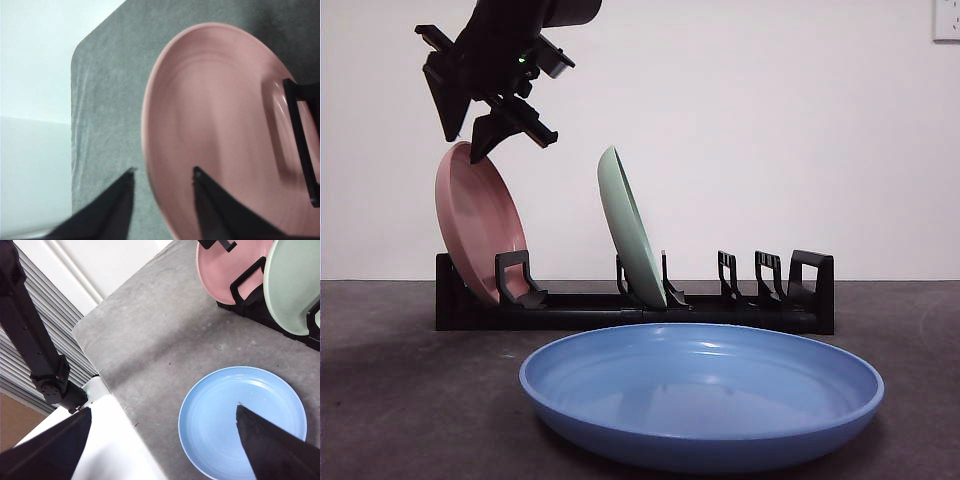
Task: Place the plate
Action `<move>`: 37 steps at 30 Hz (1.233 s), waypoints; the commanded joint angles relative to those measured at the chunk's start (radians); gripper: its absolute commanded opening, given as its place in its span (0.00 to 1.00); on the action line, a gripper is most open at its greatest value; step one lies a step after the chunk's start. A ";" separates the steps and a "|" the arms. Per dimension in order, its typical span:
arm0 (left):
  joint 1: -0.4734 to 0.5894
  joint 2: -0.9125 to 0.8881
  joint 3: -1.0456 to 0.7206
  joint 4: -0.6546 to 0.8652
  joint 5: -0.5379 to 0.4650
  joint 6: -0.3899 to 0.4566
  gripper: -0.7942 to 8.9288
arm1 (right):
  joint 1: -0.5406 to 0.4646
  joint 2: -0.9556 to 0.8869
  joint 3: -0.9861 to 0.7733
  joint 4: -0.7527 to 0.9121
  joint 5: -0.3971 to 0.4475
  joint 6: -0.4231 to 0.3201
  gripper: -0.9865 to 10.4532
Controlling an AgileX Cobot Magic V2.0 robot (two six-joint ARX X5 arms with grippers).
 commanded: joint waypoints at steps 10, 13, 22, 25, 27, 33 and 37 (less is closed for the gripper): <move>-0.010 0.022 0.030 0.004 -0.005 0.004 0.09 | 0.007 0.008 0.016 0.013 -0.023 -0.008 0.49; -0.010 0.022 0.030 0.005 -0.005 0.005 0.09 | 0.007 0.008 0.016 0.013 -0.023 -0.008 0.49; -0.010 0.022 0.042 0.011 -0.023 0.068 0.09 | 0.016 0.008 0.016 0.013 -0.023 -0.008 0.49; -0.011 0.022 0.078 0.002 -0.029 0.071 0.09 | 0.024 0.008 0.016 0.014 -0.023 -0.009 0.49; -0.011 0.022 0.114 -0.008 -0.029 0.077 0.09 | 0.027 0.008 0.016 0.016 -0.023 -0.009 0.49; -0.011 0.020 0.251 -0.058 -0.030 0.080 0.09 | 0.032 0.008 0.016 0.019 -0.023 -0.012 0.49; -0.018 0.013 0.329 -0.105 -0.031 0.078 0.09 | 0.032 0.008 0.016 0.028 -0.023 -0.012 0.49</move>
